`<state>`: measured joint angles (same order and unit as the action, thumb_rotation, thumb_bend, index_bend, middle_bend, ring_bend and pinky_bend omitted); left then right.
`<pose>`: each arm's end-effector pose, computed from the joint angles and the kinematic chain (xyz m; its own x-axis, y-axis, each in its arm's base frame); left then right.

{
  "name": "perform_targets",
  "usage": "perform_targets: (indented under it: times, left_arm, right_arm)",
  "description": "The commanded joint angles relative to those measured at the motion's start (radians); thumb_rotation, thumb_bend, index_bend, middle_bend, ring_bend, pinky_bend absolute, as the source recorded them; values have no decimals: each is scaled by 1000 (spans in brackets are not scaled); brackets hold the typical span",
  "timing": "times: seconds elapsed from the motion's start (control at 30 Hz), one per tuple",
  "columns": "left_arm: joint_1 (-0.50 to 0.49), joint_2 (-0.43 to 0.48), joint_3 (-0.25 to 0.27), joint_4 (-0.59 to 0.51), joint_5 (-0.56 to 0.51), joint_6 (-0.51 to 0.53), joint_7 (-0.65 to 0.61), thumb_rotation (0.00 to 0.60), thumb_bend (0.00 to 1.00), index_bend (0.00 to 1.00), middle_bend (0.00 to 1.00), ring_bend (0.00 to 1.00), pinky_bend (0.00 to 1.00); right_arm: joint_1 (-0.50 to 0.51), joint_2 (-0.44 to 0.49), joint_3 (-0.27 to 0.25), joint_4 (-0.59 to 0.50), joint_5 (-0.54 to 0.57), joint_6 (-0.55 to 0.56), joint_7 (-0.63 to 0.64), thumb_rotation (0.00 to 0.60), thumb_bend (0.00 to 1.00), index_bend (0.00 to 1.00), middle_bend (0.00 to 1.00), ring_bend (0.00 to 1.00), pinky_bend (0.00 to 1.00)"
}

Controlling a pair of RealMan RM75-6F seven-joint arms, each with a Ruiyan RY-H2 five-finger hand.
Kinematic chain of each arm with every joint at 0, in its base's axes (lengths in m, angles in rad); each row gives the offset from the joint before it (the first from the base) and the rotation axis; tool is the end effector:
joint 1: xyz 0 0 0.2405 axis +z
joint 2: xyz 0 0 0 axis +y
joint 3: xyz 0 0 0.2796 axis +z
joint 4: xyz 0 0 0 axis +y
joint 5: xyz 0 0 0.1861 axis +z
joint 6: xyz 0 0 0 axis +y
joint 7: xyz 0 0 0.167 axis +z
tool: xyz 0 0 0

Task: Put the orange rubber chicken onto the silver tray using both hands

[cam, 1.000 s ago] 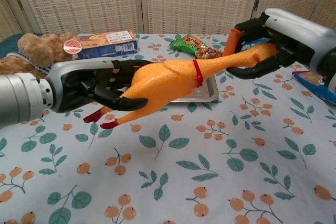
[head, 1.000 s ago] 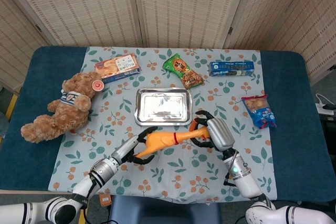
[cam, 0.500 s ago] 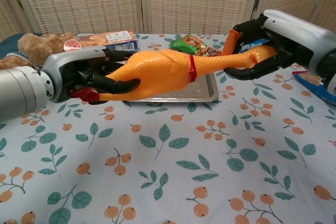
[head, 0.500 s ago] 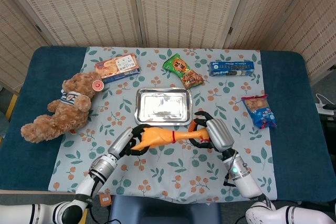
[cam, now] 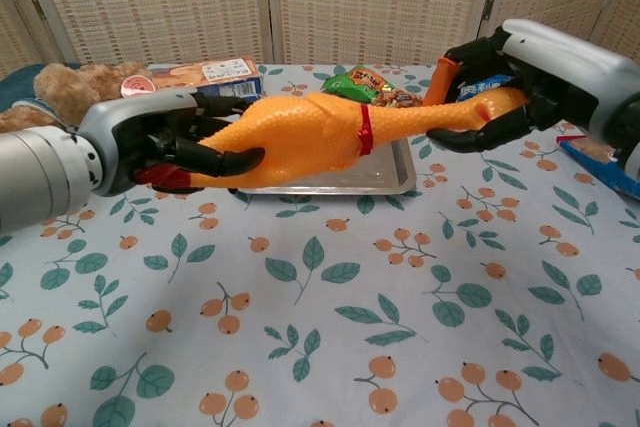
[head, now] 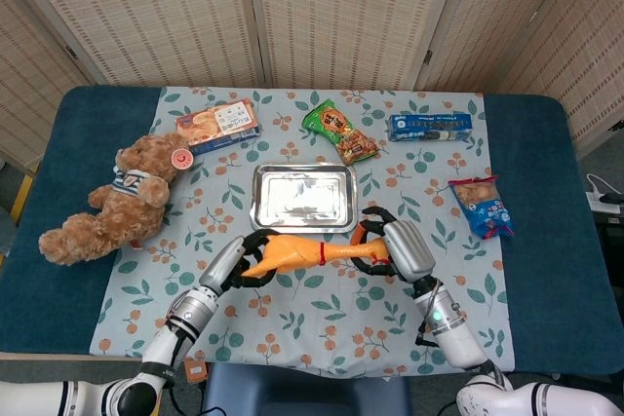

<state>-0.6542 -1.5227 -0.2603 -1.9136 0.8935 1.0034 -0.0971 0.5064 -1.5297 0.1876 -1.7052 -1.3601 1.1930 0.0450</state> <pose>-0.1137 0.3147 0.0023 -0.3955 0.5253 0.7534 0.8909 0.0198 0.4538 -0.1563 -0.3105 0.0350 -0.0938 -0.2535 0.9628 -0.9373 -0.3036 -0.1713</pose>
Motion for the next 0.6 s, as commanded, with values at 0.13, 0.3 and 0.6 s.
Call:
perform_targets:
  times: [0.13,0.3,0.6]
  left_arm:
    - [-1,54,9,-15,52,-109,-76,600,553,265,386,376,455]
    - [2,117,-2,-20,132,-239,-217,600,464,0,1,2,166]
    - [35,161,-30,1,325,-302,-463,600,385,0,0,0,34]
  right_arm:
    - [-1,2,3,0,3,2,0,600,325,838,579,612,710]
    - [-3,2,-1,2,3,2,-3,600,325,838,579,612,710]
    - [-5,0,-4,8,6,1,-6,600,325,838,579,612,710]
